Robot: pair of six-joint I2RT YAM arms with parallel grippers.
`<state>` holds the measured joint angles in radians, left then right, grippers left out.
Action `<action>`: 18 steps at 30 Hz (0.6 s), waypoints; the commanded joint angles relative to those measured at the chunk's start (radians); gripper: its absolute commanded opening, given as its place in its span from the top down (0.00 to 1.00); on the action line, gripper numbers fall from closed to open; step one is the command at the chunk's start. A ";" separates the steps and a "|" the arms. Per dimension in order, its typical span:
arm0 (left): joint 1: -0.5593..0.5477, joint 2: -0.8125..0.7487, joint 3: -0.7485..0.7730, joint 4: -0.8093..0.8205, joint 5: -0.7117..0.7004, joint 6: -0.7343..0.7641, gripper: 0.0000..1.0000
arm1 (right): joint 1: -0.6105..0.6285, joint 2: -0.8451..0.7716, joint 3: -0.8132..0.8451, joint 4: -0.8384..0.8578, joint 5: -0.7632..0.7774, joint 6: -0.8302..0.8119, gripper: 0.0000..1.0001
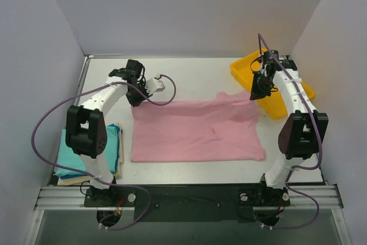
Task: Fold and stack the t-shirts
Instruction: Fold the other side of the tshirt into a rectangle
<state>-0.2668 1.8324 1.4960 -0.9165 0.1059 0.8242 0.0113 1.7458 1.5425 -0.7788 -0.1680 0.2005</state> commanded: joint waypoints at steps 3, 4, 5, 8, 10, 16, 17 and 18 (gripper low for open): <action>-0.014 -0.054 -0.037 0.081 -0.029 -0.047 1.00 | -0.001 0.075 0.026 -0.071 -0.047 -0.018 1.00; -0.015 -0.061 -0.054 0.065 -0.019 -0.033 1.00 | 0.001 0.072 0.005 -0.071 -0.047 -0.018 1.00; -0.015 -0.076 -0.084 0.059 -0.003 -0.027 1.00 | 0.003 0.049 -0.036 -0.071 -0.044 -0.019 1.00; -0.015 -0.107 -0.146 0.010 0.024 -0.002 1.00 | -0.005 0.000 -0.137 -0.076 -0.022 -0.013 1.00; -0.015 -0.116 -0.186 -0.030 0.054 -0.002 1.00 | -0.008 -0.031 -0.247 -0.076 -0.027 -0.006 1.00; -0.045 -0.124 -0.319 -0.015 0.094 -0.056 1.00 | -0.007 -0.068 -0.430 -0.021 -0.013 0.017 1.00; -0.046 -0.124 -0.322 -0.012 0.094 -0.060 1.00 | -0.008 -0.068 -0.436 -0.019 -0.008 0.020 1.00; -0.046 -0.119 -0.325 -0.010 0.092 -0.063 1.00 | -0.007 -0.063 -0.432 -0.020 0.005 0.023 1.00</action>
<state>-0.3027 1.7412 1.1809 -0.9241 0.1596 0.7902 0.0074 1.7294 1.1248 -0.7879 -0.1989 0.2020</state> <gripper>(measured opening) 0.025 0.004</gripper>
